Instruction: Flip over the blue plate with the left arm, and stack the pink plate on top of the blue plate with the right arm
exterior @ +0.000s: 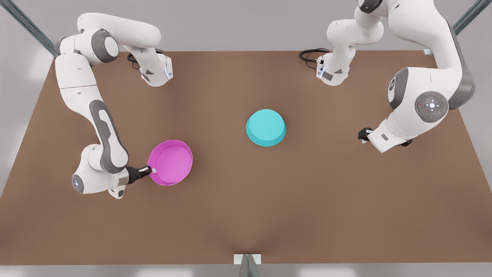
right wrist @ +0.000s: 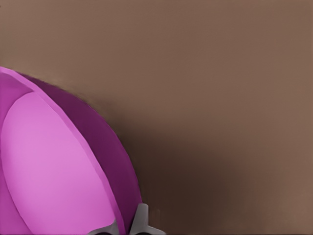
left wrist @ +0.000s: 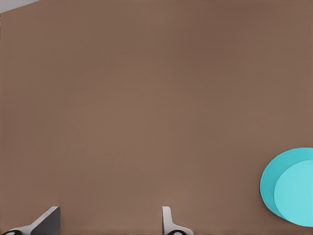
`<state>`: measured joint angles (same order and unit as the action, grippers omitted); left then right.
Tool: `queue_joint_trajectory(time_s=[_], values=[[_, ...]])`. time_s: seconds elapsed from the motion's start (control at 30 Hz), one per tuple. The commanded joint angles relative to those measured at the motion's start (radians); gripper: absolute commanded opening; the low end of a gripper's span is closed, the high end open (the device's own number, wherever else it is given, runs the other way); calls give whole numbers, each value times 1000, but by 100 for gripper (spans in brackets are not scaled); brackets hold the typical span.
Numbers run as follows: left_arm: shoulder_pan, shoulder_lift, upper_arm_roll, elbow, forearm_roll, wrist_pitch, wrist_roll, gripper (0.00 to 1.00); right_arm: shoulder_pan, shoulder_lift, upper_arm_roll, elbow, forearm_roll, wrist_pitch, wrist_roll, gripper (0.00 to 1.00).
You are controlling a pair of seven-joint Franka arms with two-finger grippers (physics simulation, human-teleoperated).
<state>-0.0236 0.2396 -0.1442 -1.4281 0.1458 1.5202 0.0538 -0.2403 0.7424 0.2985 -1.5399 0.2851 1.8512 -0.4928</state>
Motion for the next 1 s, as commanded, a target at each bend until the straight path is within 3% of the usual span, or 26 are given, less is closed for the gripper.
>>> queue_joint_trajectory(time_s=[0.0, 0.57, 0.73, 0.97], values=[[1, 1, 0, 0, 0, 0, 0, 100, 9, -1, 1, 0, -3, 2, 2, 21], [1, 1, 0, 0, 0, 0, 1, 100, 403, -20, 50, 38, 40, 34, 252, 21], [1, 1, 0, 0, 0, -2, 0, 100, 510, -23, 108, 21, 35, 151, 424, 21], [-1, 1, 0, 0, 0, -2, -2, 100, 651, -28, 114, 14, 28, 273, 617, 21]])
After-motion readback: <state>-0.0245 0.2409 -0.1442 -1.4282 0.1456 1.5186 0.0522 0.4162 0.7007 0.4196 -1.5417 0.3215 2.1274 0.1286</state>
